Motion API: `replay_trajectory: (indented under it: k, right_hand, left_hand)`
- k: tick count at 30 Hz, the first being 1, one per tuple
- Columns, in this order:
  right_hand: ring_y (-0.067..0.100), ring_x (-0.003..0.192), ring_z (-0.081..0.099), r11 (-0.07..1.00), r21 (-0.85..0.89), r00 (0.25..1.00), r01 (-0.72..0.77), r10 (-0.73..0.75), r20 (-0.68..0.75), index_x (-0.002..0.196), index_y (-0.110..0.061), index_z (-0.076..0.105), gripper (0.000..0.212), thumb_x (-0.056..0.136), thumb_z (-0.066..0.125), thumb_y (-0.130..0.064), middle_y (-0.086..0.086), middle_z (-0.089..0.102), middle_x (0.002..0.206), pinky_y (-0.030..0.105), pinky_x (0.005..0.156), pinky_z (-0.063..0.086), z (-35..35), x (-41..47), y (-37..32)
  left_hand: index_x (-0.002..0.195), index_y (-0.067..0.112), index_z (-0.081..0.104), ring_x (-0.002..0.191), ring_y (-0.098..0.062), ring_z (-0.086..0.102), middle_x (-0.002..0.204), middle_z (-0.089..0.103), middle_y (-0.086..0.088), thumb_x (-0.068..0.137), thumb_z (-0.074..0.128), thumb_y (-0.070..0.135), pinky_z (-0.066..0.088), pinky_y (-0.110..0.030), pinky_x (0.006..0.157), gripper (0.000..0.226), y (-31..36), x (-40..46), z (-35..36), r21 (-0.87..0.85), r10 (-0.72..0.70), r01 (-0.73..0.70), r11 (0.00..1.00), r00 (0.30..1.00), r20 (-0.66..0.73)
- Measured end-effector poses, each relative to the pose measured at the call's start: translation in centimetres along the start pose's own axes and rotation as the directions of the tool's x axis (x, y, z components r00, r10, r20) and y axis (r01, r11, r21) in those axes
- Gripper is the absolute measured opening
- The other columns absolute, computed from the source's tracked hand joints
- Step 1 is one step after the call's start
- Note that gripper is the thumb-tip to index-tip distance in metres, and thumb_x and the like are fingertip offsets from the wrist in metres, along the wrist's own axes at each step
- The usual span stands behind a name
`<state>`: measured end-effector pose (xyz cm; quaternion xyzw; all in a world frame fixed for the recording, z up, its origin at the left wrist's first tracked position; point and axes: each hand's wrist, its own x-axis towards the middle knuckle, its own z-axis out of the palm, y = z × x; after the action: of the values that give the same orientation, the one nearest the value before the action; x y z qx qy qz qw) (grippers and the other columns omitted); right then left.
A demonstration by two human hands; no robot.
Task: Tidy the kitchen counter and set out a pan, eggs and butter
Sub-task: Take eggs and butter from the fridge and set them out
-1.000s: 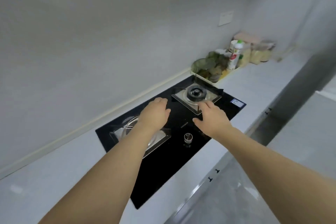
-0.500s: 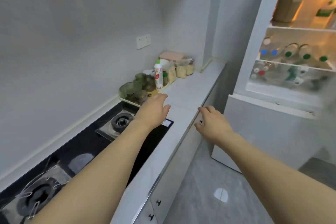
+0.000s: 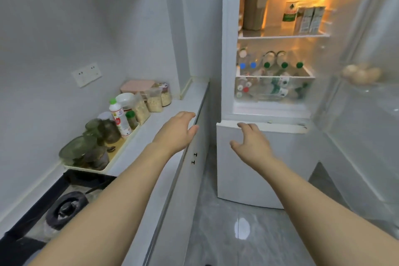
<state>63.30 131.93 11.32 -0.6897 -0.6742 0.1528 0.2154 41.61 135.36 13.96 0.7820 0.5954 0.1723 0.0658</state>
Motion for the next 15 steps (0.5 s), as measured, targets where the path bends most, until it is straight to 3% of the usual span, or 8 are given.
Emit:
replay_trajectory:
  k: [5,15]
  right_hand:
    - [0.027,0.129,0.042,0.989,0.097,0.979,-0.115,0.13,-0.157,0.145,-0.017,0.036,0.06,0.09,0.055,-0.03,0.005,0.036,0.146,0.041,0.106,0.037,-2.4,5.3,2.1]
    - [0.023,0.128,0.044,0.955,0.171,0.923,-0.244,0.282,-0.261,0.143,-0.02,0.038,0.058,0.088,0.056,-0.03,0.001,0.038,0.145,0.038,0.105,0.037,-4.9,13.7,3.8]
  left_hand:
    - [0.145,0.014,0.04,0.136,-0.019,0.039,0.149,0.042,-0.004,0.1,0.046,0.034,0.03,-0.032,0.11,0.05,0.5,8.7,0.2,-0.066,0.09,-0.09,0.994,0.996,-0.01]
    - [0.145,0.017,0.04,0.134,-0.018,0.041,0.149,0.042,-0.001,0.1,0.046,0.034,0.033,-0.031,0.107,0.048,3.7,20.7,2.3,-0.198,0.304,-0.292,0.935,0.952,0.031]
